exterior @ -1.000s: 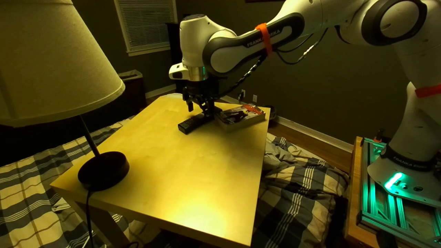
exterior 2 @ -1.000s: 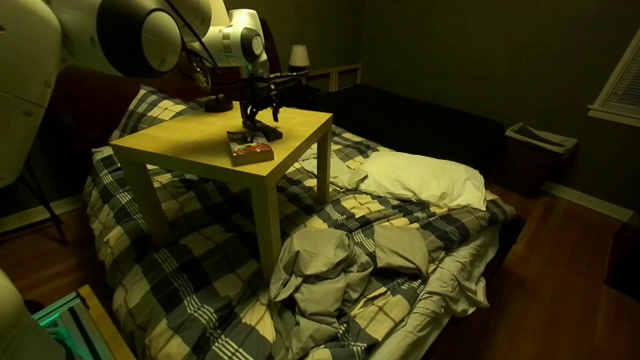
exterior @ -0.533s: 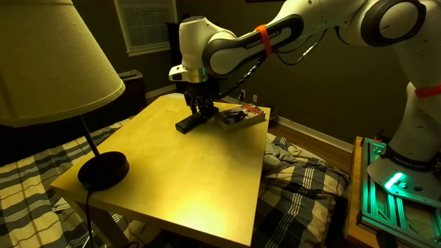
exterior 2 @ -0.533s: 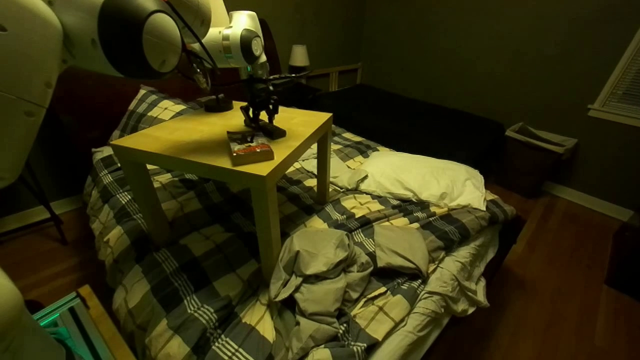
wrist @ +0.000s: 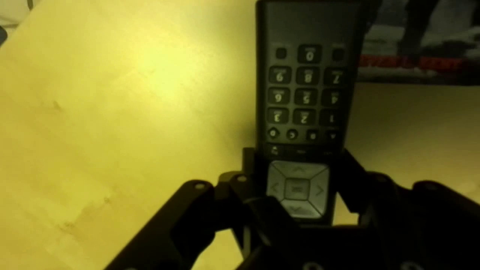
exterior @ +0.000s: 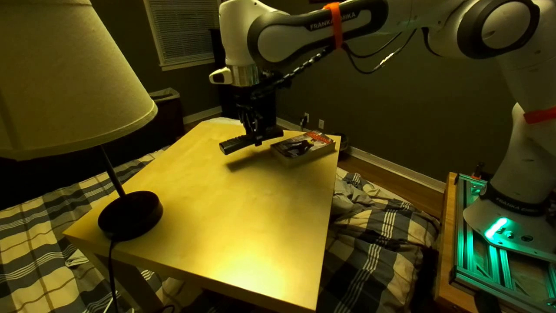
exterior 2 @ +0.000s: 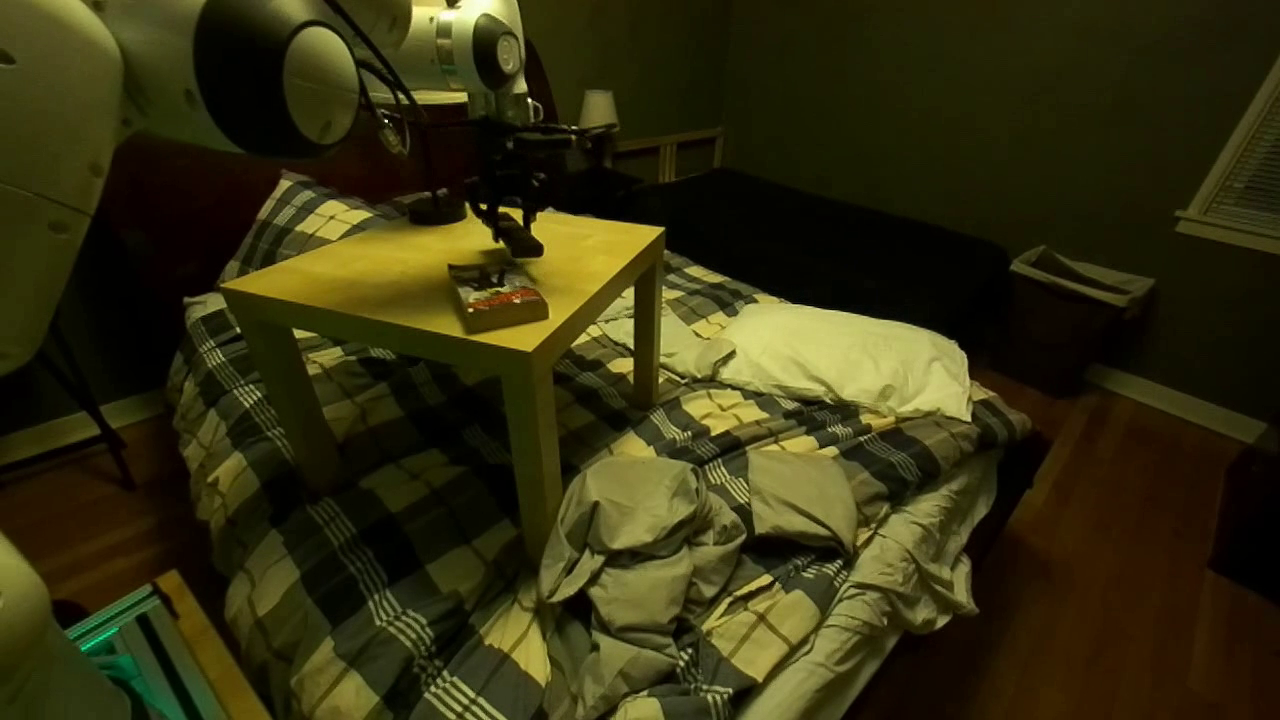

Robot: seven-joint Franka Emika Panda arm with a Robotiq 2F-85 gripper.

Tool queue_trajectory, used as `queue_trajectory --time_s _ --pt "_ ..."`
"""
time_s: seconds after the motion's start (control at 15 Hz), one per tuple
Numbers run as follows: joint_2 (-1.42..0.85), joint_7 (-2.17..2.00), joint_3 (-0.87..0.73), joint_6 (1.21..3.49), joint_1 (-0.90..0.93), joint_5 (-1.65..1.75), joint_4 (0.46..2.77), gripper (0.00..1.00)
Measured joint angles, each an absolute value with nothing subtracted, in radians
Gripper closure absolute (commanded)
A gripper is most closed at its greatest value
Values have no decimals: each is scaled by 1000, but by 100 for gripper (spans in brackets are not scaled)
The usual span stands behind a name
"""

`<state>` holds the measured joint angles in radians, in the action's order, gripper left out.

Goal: Lift the remote, spin it and put it back on the table

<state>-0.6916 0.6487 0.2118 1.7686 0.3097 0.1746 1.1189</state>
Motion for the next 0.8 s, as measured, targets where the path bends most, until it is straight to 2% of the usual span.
queue_trajectory --time_s 0.27,0.8 --pt "-692 459 207 1737 312 148 1033 72" --pt "-692 75 130 1826 362 237 1002 72"
